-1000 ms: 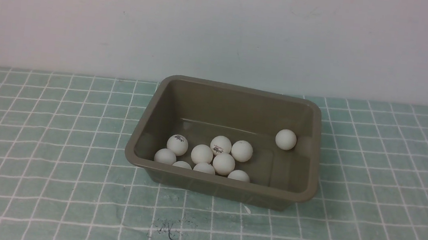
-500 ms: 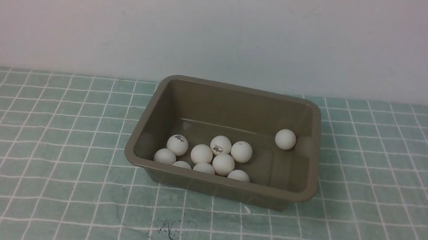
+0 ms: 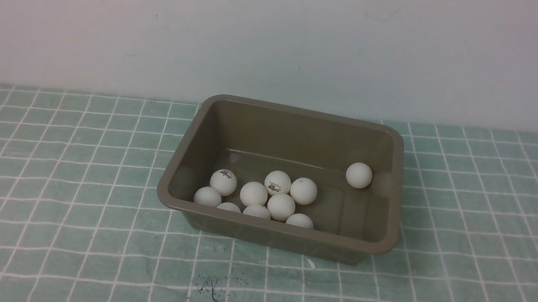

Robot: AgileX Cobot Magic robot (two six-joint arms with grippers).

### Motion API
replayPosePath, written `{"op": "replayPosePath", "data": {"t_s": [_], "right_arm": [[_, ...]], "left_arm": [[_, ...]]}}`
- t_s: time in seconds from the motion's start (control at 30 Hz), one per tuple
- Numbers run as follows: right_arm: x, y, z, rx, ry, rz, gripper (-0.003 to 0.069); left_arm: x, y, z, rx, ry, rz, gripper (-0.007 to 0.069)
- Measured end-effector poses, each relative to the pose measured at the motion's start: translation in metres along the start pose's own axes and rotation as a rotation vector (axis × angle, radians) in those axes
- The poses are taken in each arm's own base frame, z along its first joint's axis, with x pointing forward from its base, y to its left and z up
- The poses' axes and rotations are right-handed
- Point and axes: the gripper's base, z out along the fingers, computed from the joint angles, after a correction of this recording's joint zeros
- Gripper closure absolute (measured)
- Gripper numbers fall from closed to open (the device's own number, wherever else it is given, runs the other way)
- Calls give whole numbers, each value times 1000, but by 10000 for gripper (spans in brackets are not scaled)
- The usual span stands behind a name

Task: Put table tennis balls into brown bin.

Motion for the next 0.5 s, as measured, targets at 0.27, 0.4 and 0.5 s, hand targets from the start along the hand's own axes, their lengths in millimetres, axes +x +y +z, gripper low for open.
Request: {"op": "replayPosePath", "data": {"t_s": [0.27, 0.4, 0.5], "right_arm": [[1, 0, 0, -1, 8, 0, 671], [1, 0, 0, -1, 9, 0, 671], [1, 0, 0, -1, 10, 0, 671]], "left_arm": [[4, 2, 1, -30, 15, 33, 629], [4, 2, 1, -31, 16, 34, 629], [4, 3, 1, -33, 16, 35, 629]]}}
